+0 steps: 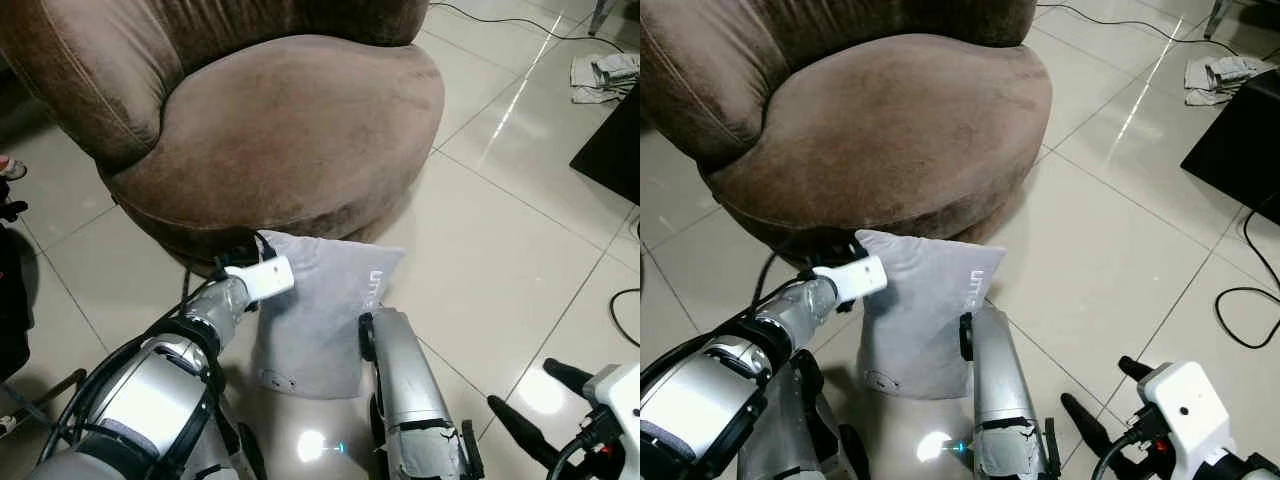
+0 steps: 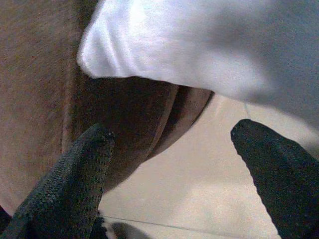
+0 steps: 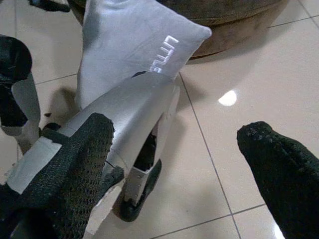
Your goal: Move the pillow to the sofa from floor
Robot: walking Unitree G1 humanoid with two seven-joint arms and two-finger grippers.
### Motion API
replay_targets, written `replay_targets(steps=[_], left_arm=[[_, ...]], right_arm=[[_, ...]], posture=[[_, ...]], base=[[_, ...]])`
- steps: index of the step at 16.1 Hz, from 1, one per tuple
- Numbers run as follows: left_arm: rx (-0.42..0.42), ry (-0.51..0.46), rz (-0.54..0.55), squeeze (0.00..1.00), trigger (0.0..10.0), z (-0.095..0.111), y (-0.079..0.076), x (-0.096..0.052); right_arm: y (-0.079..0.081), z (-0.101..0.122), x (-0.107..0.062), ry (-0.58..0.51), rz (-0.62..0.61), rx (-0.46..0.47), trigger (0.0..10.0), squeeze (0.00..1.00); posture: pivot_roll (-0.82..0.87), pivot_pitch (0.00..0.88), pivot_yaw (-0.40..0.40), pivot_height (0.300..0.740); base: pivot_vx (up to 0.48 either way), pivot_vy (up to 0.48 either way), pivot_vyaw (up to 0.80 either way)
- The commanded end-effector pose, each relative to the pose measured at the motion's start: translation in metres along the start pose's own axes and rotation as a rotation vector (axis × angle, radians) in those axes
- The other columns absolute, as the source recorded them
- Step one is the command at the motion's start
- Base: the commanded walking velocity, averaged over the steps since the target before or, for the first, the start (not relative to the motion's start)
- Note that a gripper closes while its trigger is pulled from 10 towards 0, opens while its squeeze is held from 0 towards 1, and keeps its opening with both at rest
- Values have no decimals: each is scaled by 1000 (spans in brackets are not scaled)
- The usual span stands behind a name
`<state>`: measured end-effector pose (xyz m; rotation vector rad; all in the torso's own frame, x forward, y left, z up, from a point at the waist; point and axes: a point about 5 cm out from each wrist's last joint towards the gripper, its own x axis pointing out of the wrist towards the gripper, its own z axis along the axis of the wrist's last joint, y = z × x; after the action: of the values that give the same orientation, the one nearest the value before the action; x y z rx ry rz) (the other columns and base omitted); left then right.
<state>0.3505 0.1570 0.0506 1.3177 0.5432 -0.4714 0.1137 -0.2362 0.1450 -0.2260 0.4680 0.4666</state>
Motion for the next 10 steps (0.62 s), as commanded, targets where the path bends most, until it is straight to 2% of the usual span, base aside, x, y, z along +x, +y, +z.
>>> replay_targets(steps=[1, 3, 4, 5, 7, 9, 10], left_arm=[[89, 33, -63, 0, 10000, -8, -11, 0], [138, 33, -39, 0, 10000, -7, -11, 0], [129, 39, -50, 0, 10000, -7, -15, 0], [-2, 42, -12, 0, 10000, -5, -12, 0], [-474, 6, 87, 0, 10000, 3, -2, 1], [-708, -50, 76, 0, 10000, 9, 4, 0], [-854, -117, 103, 0, 10000, 12, 22, -1]], right_arm=[[5, 1, -5, 5, 15, 5, 10000, 0], [8, -1, -13, 25, 14, 8, 10000, 0], [11, -3, -19, 46, 13, 10, 10000, 0], [13, -4, -22, 55, 14, 12, 10000, 0], [13, -7, -25, 65, 3, 16, 10000, 0], [13, -8, -23, 63, 1, 16, 10000, 0], [14, -9, -21, 60, 5, 17, 10000, 0]], posture=[[-560, 229, 4, 480], [-580, 245, -7, 480], [-590, 251, -11, 480], [-600, 254, -15, 480], [-598, 246, -7, 480], [-586, 238, -1, 480], [-574, 231, -1, 480]], base=[[0, 0, 0], [0, 0, 0], [0, 0, 0], [0, 0, 0], [0, 0, 0], [0, 0, 0], [0, 0, 0]])
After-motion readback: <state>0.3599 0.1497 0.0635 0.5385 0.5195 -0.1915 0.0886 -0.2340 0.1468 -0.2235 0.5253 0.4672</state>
